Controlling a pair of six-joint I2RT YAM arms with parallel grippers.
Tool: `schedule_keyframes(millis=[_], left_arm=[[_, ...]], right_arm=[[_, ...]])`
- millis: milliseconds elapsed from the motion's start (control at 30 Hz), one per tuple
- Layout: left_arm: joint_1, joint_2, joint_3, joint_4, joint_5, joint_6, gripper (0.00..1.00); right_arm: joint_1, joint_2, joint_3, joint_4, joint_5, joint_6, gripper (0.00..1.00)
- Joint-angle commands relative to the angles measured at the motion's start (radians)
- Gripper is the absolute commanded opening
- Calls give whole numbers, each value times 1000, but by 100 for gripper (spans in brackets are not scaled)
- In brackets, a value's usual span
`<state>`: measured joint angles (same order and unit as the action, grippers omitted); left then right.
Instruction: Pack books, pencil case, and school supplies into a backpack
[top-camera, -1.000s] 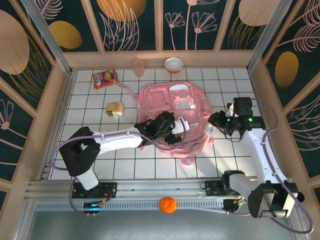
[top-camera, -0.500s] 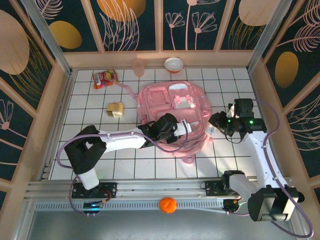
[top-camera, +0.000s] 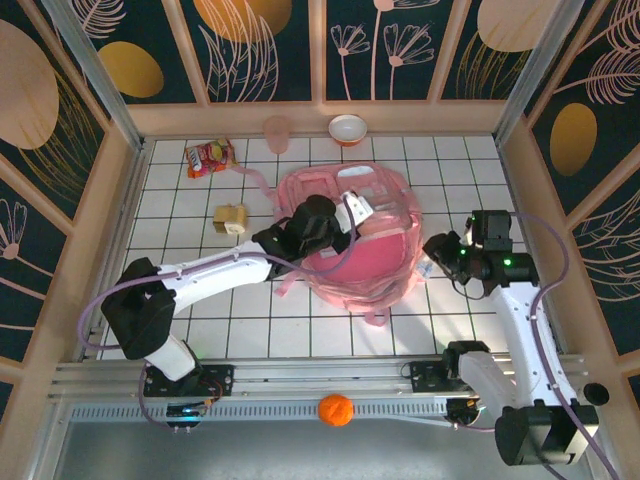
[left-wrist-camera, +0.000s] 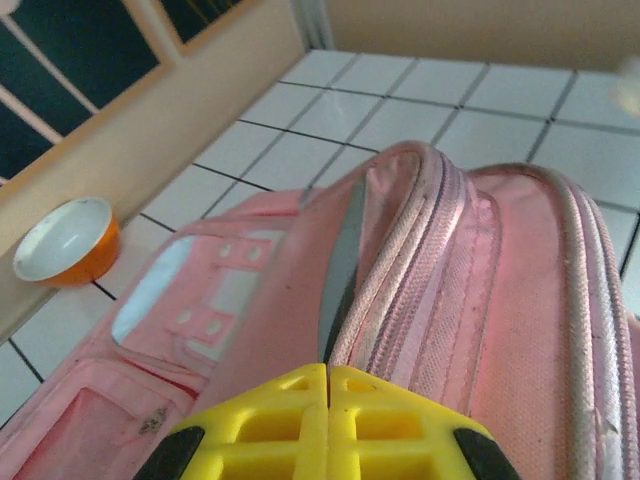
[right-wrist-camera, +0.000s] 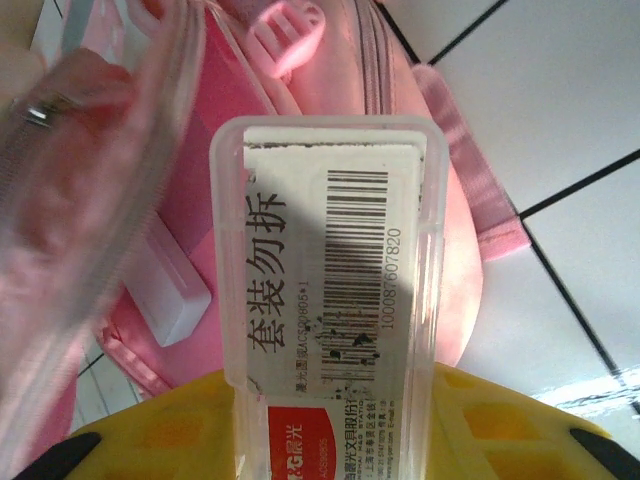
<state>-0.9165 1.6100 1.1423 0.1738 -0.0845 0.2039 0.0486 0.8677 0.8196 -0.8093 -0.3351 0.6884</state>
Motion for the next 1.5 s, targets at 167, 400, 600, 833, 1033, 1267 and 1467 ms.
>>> schedule_keyframes(millis=[167,400,600,833,1033,1267,1467], left_arm=[[49,-28,94,105,16,-130,0],[54,-25,97,113,19,-147,0],[60,-44,87,112,12,-142,0],[62,-47,82,114,16,-147,0],[64,-44,74,120,18,-154,0],[67,-56,62,126,9,-166,0],[72,-67,29,119,18,-170,0]], right_arm=[[235,99,-110,397,-84,257,34],[335,316,-117,666,-46,351,35],[336,447,-100,794,-10,387,41],[329,520,-87,847,-22,403,64],[321,448,-112,764,17,376,64],[332,294,-92,590,88,295,63],[333,123,-41,402,155,222,63]])
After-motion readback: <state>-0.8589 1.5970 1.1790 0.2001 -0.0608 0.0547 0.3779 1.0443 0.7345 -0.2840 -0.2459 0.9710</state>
